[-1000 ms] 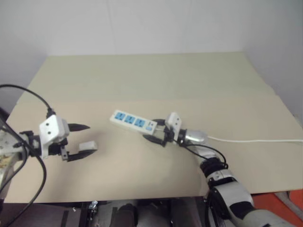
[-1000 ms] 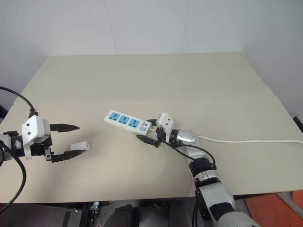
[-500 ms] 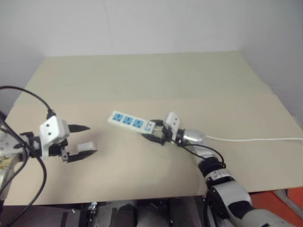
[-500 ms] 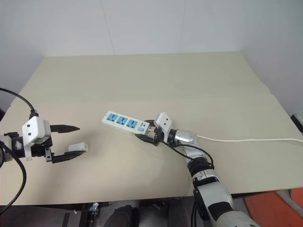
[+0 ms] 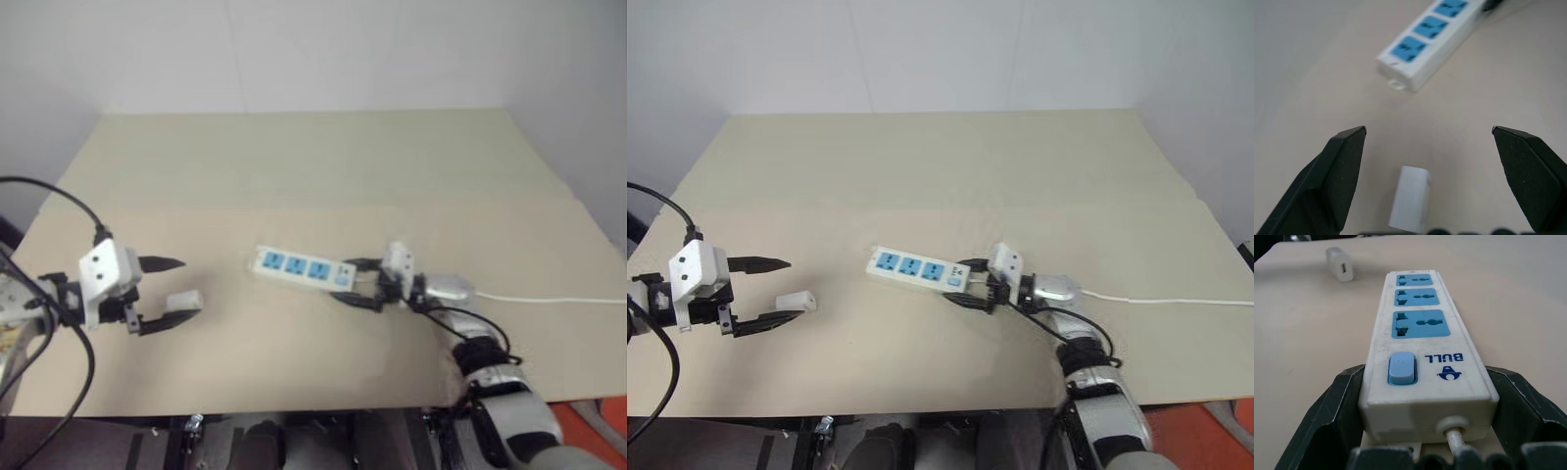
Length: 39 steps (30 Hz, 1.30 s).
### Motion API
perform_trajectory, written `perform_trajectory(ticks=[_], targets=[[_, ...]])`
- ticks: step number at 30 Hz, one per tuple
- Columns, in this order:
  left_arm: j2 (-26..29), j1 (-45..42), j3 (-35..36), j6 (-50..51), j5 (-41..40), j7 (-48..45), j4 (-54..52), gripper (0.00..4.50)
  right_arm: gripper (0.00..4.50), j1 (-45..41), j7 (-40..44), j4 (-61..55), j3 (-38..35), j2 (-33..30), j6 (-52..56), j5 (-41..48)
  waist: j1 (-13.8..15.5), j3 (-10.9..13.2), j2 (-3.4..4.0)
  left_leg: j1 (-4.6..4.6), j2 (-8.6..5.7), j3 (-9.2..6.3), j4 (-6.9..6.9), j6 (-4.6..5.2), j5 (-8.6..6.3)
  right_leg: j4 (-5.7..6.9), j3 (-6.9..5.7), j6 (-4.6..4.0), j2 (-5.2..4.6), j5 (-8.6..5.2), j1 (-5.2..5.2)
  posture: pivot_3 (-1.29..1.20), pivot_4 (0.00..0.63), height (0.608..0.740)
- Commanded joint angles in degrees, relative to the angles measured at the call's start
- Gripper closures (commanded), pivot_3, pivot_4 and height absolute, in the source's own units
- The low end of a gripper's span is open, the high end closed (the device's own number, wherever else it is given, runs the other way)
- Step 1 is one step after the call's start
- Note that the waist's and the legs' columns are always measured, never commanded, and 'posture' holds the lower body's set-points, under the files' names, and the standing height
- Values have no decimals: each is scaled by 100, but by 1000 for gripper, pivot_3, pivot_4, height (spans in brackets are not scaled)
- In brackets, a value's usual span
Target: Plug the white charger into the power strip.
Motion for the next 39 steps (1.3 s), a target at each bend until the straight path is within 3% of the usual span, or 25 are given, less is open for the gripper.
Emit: perform_trajectory(ticks=[1, 4, 8, 14, 22, 31, 39], targets=[[181, -351, -93, 9, 215, 201, 14, 0, 1087, 252, 571, -477, -159, -320, 362, 409, 6, -1, -1, 0, 0, 0, 0, 0, 0, 0, 0, 0, 0, 0, 0, 0, 150, 740], [335, -853, -508, 319, 641, 568, 84, 0, 1087, 565, 851, -761, -168, -438, 571, 638, 7, -2, -3, 1, -1, 2, 2, 1, 0, 1, 1, 0, 0, 0, 3, 0, 150, 740], [521, -1465, -961, 563, 692, 332, 191, 0, 1087, 913, 821, -1226, -69, -302, 610, 702, -23, -2, -4, 0, -1, 4, 4, 1, -1, 10, 4, 1, 3, 0, 2, 0, 150, 740], [1094, -2672, -2612, 1197, 1417, -573, 271, 0, 1087, 1055, 880, -1639, 327, -135, 830, 589, -33, -2, -5, 1, 4, 9, 7, 4, -2, 13, 13, 0, 20, 0, 2, 0, 150, 740], [948, -4073, -4252, 1128, 2655, -1879, 652, 0, 1087, 1055, 789, -1608, 557, -44, 775, 409, -35, -3, -8, -3, 15, 45, 15, 9, -5, 14, 17, 0, 40, 1, 5, 0, 150, 740], [500, -4572, -5028, 1314, 3580, -2436, 973, 0, 1087, 1249, 579, -1781, 588, -58, 840, 351, -35, -4, -10, -1, 19, 41, 22, 12, -7, 15, 26, 0, 49, 1, 6, 0, 150, 740], [275, -4676, -5255, 1529, 4204, -2591, 1342, 0, 1087, 1382, 366, -1930, 619, -37, 832, 312, -28, -6, -14, -3, 20, 34, 23, 13, -7, 16, 29, 0, 53, 1, 6, 0, 150, 740]])
